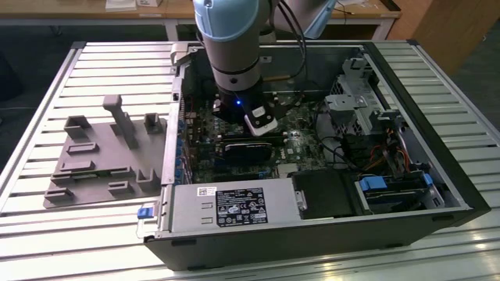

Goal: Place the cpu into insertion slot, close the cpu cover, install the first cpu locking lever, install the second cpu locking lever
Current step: 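Install the second cpu locking lever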

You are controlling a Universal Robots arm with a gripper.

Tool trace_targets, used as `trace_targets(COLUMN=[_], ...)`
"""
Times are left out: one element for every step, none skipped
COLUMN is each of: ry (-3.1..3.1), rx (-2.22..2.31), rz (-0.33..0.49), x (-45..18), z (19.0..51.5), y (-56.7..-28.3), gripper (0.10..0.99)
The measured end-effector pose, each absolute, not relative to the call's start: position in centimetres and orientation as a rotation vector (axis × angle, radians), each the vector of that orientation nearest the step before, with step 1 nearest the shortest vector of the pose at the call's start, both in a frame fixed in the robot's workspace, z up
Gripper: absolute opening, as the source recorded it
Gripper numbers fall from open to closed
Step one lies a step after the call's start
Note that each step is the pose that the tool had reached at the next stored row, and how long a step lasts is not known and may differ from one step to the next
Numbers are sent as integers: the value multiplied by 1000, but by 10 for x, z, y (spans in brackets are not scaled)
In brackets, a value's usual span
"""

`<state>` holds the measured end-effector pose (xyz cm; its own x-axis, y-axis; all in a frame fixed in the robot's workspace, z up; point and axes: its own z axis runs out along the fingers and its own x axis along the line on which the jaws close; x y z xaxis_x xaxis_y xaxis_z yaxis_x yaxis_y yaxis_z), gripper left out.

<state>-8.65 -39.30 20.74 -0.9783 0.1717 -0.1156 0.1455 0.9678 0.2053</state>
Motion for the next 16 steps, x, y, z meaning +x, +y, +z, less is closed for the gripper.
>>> trace_targets(ry=[2983,2982,2981,2980,2979,2979,2978,2978,2977,2977,2976,2975,2973,2972,2971,2970], rx=[243,244,245,246,246,247,247,248,248,249,249,250,251,251,252,252], rz=[314,335,353,367,378,385,390,395,401,410,422,433,444,455,467,477], x=[-87,-87,-87,-88,-88,-88,-88,-88,-89,-89,-89,-90,-90,-91,-92,-92], z=[207,207,206,206,205,205,205,205,204,204,204,203,202,202,201,200], y=[-394,-394,-395,-396,-398,-400,-402,-404,-406,-407,-408,-409,-410,-410,-411,-411], gripper=[106,106,106,106,106,106,106,106,106,106,106,106,106,106,106,106])
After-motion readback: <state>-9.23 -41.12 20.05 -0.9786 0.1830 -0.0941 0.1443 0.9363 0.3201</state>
